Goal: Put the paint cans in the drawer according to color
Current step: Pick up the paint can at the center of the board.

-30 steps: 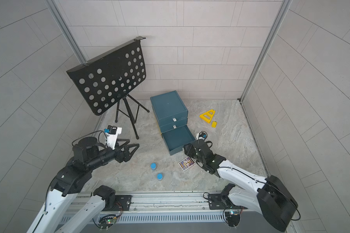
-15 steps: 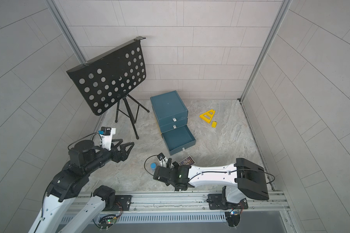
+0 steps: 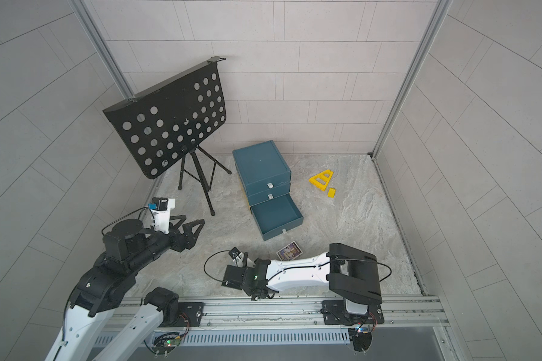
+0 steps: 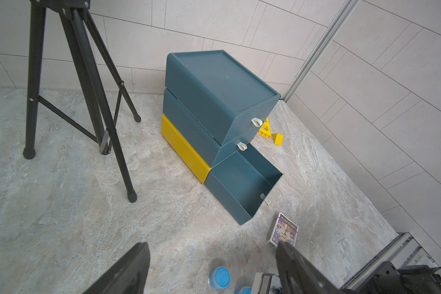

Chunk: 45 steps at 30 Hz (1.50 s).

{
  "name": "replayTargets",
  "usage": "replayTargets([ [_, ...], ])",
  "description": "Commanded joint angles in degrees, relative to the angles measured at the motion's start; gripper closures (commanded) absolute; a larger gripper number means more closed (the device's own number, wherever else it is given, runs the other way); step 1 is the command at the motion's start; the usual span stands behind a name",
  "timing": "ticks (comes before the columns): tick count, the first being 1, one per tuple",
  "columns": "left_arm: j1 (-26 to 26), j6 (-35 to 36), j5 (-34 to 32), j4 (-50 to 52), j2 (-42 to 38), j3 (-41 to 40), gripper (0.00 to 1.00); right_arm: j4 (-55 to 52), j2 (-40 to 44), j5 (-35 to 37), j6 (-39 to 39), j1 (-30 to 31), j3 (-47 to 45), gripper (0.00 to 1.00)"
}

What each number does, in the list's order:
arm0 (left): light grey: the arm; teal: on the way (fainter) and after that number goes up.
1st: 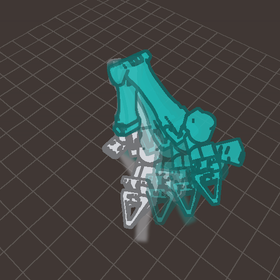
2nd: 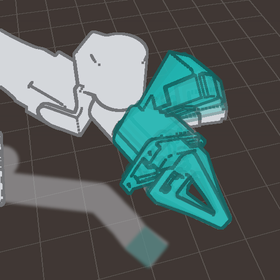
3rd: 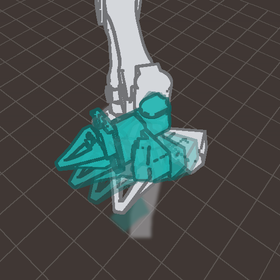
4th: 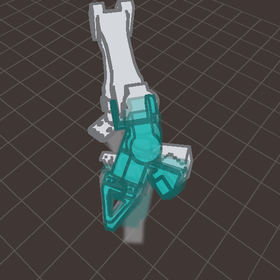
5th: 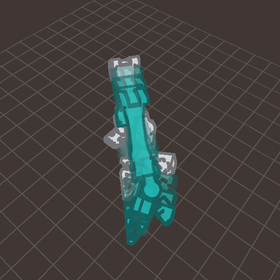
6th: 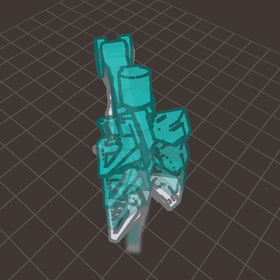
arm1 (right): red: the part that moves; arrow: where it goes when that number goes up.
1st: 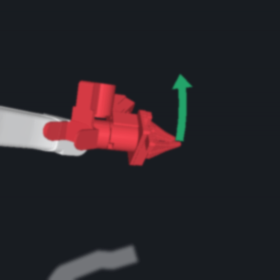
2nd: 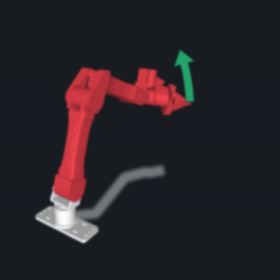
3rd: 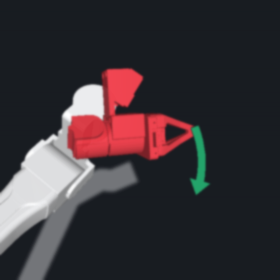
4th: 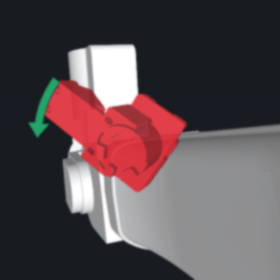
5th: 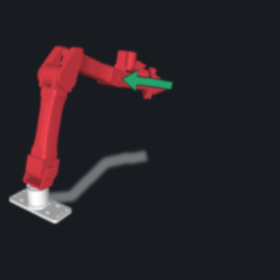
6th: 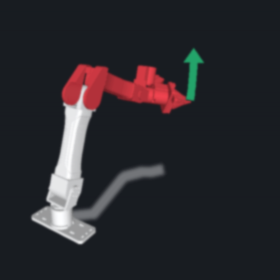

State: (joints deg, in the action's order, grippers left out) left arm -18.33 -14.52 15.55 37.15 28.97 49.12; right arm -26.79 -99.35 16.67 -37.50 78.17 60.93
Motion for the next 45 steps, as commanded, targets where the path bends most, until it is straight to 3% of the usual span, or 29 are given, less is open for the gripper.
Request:
replayTargets([
  [1, 0.47, 0.10, -0.40, 0.12, -0.47, 0.80, 0.15, 0.16, -1.10, 0.14, -0.47, 0.19, 1.60, 0.45],
  [7, 0.46, 0.10, -0.11, -0.13, -0.39, 0.71, 0.15, 1.95, -1.95, -1.54, -1.00, -0.10, 1.91, 0.42],
  [15, 0.51, 0.02, -0.05, -0.14, -0.59, 0.71, 0.15, 3.41, -3.65, -2.14, -1.32, -1.43, 2.17, 0.53],
  [26, 0.69, 0.02, 0.28, -0.29, -0.34, 0.72, 0.15, 4.76, -4.93, -2.50, -1.13, -2.91, 2.40, 0.52],
  [31, 0.75, 0.02, 0.24, -0.32, -0.49, 0.62, 0.15, 5.34, -4.33, -1.78, -1.35, -3.30, 1.49, 0.66],
  [34, 0.75, 0.02, 0.36, -0.33, -0.30, 0.63, 0.15, 5.17, -2.73, -0.01, -1.40, -3.43, 0.99, 0.74],
  [38, 0.78, 0.02, 0.40, -0.44, -0.33, 0.62, 0.15, 2.84, 2.75, 3.48, -0.91, -4.34, 0.48, 0.74],
  [45, 1.10, 0.00, 0.85, -0.56, -0.17, 0.68, 0.15, 0.59, 15.22, 2.00, 3.51, -16.88, -2.51, 0.75],
])
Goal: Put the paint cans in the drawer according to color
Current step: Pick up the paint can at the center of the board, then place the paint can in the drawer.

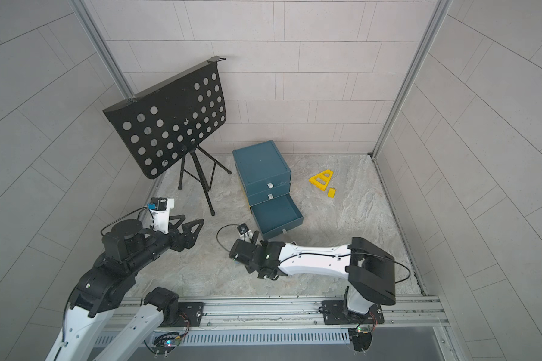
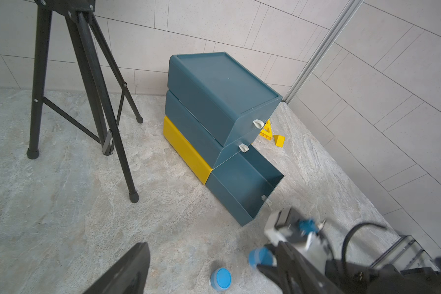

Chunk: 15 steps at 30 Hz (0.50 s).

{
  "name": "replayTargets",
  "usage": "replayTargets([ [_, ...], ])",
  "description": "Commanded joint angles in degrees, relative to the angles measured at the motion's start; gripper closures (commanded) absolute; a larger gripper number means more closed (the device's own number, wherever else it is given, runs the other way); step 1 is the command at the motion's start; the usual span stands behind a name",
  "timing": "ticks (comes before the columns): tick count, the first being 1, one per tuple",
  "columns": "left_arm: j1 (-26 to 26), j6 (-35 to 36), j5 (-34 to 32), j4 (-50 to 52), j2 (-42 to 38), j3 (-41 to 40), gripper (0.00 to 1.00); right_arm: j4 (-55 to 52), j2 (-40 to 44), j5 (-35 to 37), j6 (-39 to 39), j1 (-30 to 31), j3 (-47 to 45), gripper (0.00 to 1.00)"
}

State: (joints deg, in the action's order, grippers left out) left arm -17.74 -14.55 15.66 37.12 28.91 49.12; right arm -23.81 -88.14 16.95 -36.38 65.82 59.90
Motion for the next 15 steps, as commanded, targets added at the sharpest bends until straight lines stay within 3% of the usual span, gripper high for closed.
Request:
replayTargets([
  [1, 0.51, 0.02, 0.82, -0.58, -0.17, 0.62, 0.15, -2.08, 5.43, 1.47, 3.38, -6.99, -1.94, 0.74],
  [9, 0.64, -0.04, 1.19, -0.65, -0.07, 0.54, 0.15, 1.89, 1.81, -2.22, 7.64, -23.85, 0.84, 0.75],
  [15, 0.66, -0.09, 1.05, -0.67, -0.17, 0.53, 0.15, 7.78, -5.23, -2.06, 6.85, -27.10, 2.82, 0.75],
])
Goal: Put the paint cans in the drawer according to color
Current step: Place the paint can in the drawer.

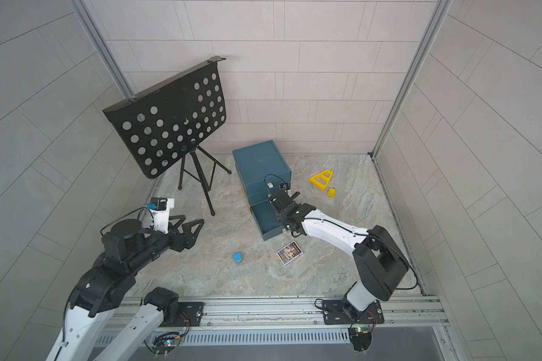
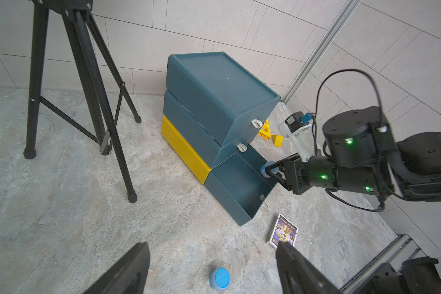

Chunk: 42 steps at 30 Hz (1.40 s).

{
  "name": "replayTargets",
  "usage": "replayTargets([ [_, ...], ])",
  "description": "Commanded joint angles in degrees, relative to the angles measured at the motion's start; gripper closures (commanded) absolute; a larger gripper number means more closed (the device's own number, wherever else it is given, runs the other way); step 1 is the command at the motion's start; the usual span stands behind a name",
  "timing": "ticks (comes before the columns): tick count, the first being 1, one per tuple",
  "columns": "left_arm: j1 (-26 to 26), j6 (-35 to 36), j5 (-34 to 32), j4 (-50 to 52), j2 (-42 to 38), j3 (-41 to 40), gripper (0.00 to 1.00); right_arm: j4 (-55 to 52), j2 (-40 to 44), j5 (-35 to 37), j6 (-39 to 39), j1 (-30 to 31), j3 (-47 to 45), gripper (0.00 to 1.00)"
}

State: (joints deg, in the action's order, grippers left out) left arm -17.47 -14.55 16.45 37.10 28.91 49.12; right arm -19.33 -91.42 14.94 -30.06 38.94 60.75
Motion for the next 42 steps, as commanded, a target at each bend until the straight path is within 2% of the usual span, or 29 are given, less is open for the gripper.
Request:
replayTargets([
  [1, 0.42, -0.06, 0.38, -0.63, -0.04, 0.53, 0.15, 3.92, -3.36, 0.15, 0.27, -0.51, 2.33, 0.75],
  [4, 0.41, -0.07, 0.28, -0.63, -0.20, 0.53, 0.15, 4.90, -6.65, 0.27, -1.01, -1.53, 2.67, 0.75],
  [16, 0.51, -0.04, 0.26, -0.73, -0.45, 0.53, 0.15, 8.48, -10.11, 1.49, -2.54, -2.01, -0.06, 0.70],
  [23, 0.51, -0.05, 0.27, -0.71, -0.52, 0.53, 0.15, 8.17, -10.24, 1.65, -2.68, -2.20, -0.11, 0.61],
  [30, 0.49, -0.05, 0.31, -0.76, -0.60, 0.53, 0.15, 7.29, -7.44, 2.11, -1.52, -2.20, -0.21, 0.42],
  [33, 0.49, -0.04, 0.19, -0.72, -0.56, 0.53, 0.15, 6.85, -4.37, 1.81, -0.40, -1.82, -0.53, 0.41],
  [37, 0.45, -0.05, -0.21, -0.64, -0.81, 0.53, 0.15, 5.64, 2.04, 4.77, 1.23, 2.30, -1.49, 0.46],
  [42, 0.68, -0.16, -1.41, -0.46, -1.61, 0.61, 0.15, 4.78, 5.82, 6.78, 2.55, 14.84, -2.77, 0.49],
])
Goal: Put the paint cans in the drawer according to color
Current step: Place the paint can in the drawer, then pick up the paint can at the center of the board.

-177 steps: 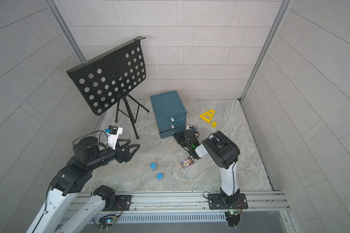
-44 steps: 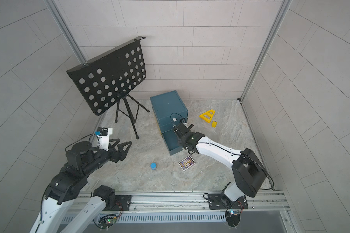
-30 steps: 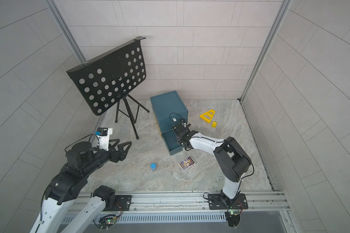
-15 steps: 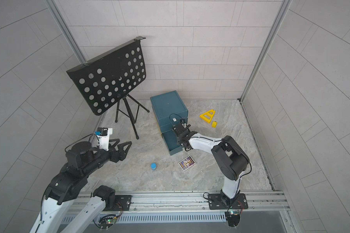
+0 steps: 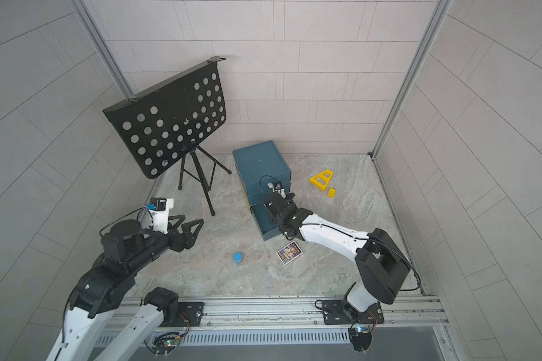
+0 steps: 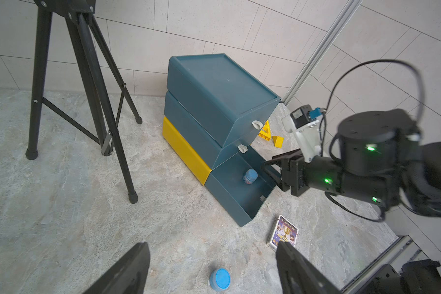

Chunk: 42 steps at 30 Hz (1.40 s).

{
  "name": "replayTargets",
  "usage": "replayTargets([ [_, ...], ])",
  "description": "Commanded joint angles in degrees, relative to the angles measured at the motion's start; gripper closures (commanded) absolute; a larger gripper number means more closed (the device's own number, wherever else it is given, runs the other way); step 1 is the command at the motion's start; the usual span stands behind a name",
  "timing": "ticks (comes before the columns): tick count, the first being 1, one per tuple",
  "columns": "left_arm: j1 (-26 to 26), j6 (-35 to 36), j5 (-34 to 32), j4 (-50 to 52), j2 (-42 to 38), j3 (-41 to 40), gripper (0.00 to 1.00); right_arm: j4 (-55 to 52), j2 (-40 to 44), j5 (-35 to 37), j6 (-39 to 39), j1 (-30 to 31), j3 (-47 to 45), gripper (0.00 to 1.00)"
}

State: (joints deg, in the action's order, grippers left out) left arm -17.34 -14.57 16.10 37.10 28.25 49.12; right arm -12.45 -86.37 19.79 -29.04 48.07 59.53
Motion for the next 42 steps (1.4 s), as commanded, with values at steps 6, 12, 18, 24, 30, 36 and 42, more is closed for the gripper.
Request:
replayTargets([
  [6, 0.51, -0.20, -2.79, -0.08, -1.85, 0.62, 0.15, 3.35, -3.70, -3.48, -2.62, 18.83, -3.89, 0.45],
  [12, 0.61, -0.29, -4.00, 0.12, -2.85, 0.53, 0.15, 4.59, -13.46, -6.63, -4.27, 23.20, -0.16, 0.41],
  [18, 0.64, -0.29, -4.13, 0.15, -2.88, 0.53, 0.15, 2.80, -17.24, -5.76, -5.14, 24.50, 2.63, 0.39],
  [24, 0.71, -0.29, -3.86, 0.06, -2.80, 0.53, 0.15, 1.49, -19.92, -4.16, -5.44, 24.12, 4.47, 0.40],
  [30, 0.73, -0.39, -3.88, 0.07, -3.11, 0.53, 0.15, 0.41, -22.00, -3.88, -5.51, 22.57, 6.37, 0.48],
  [36, 0.73, -0.33, -3.63, 0.08, -3.01, 0.53, 0.15, 0.32, -22.48, -3.44, -5.25, 22.24, 7.29, 0.59],
  [42, 0.73, -0.36, -3.62, 0.02, -3.07, 0.53, 0.15, 0.02, -20.67, -2.07, -5.50, 21.97, 6.48, 0.69],
])
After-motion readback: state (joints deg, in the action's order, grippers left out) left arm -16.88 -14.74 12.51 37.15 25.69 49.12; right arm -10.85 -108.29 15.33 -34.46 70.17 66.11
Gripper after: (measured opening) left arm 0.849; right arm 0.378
